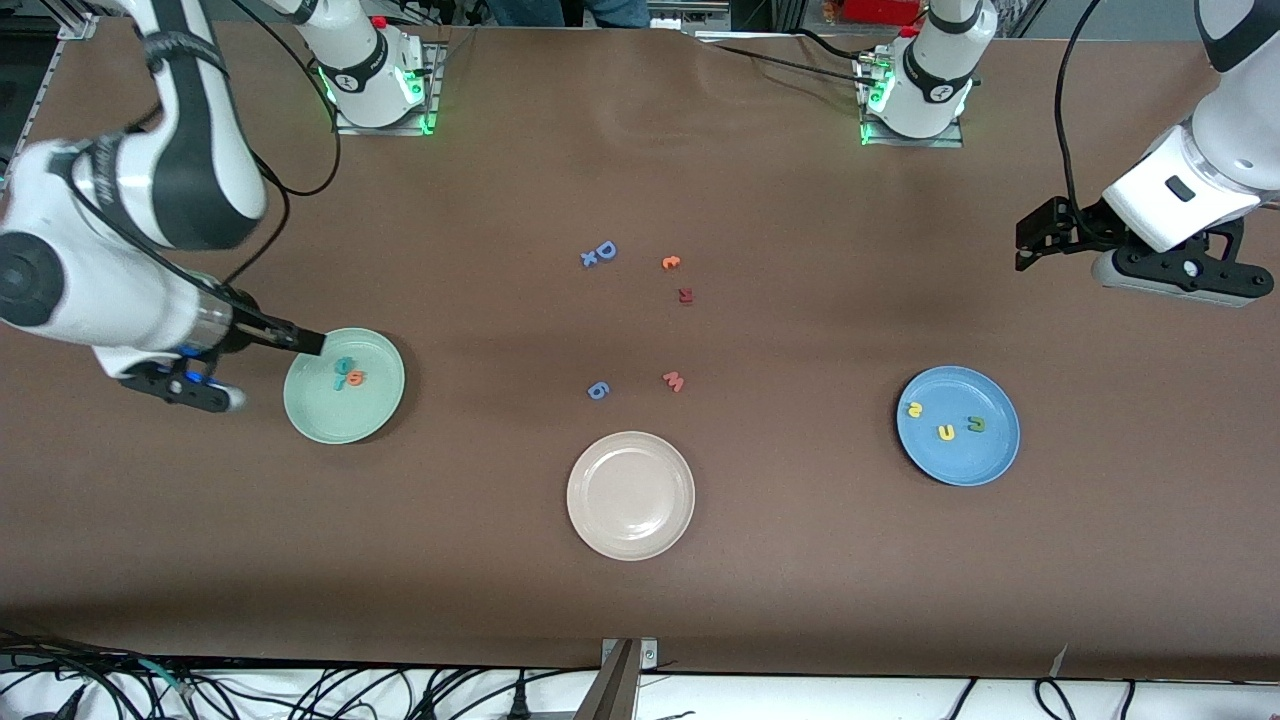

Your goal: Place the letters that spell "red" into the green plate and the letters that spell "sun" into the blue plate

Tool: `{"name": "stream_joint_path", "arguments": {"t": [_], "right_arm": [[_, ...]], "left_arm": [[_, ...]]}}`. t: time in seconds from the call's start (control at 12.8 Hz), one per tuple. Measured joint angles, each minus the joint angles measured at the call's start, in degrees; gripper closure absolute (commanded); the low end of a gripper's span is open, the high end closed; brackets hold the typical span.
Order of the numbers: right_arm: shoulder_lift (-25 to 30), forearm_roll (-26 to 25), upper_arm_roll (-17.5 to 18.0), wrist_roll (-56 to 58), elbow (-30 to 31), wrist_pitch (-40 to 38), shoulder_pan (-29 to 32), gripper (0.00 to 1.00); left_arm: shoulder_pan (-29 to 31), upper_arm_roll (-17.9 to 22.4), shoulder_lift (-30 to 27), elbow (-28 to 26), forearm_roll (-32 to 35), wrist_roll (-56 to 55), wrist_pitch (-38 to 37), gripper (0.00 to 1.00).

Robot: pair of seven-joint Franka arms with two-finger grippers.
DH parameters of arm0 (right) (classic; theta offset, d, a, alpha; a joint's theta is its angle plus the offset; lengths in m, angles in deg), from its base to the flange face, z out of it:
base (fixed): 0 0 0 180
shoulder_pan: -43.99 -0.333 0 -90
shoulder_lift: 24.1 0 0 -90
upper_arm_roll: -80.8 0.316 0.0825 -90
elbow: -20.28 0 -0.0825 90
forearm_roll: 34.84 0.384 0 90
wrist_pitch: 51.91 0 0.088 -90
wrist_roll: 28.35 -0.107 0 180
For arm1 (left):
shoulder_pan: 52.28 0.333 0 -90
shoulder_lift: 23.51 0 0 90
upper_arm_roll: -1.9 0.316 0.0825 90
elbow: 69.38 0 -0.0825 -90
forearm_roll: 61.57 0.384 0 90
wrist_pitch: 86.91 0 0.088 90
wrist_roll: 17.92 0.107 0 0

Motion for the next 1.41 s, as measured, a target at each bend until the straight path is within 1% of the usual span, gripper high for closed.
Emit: {"name": "stream_joint_path", "arguments": {"t": [0.23, 0.39, 0.78, 1.41], "right_arm": [[5.6, 0.0, 0.2, 4.6, -0.1, -4.6, 1.9, 0.00], [7.7, 0.0, 0.2, 6.9, -1.3, -7.4, 2.3, 0.00], [9.0, 0.0, 0.4, 13.2, -4.0, -10.9, 3.6, 0.00], [9.1, 0.0, 1.0, 13.4, -4.8, -10.6, 3.5, 0.00]], "left_arm": [[0.0, 0.0, 0.0, 0.0, 0.0, 0.0, 0.0, 0.00], [0.0, 0.0, 0.0, 0.0, 0.0, 0.0, 0.0, 0.00], [0.0, 0.0, 0.0, 0.0, 0.0, 0.0, 0.0, 0.00], [0.9, 0.2, 0.0, 0.0, 0.0, 0.0, -0.5, 0.00]]}}
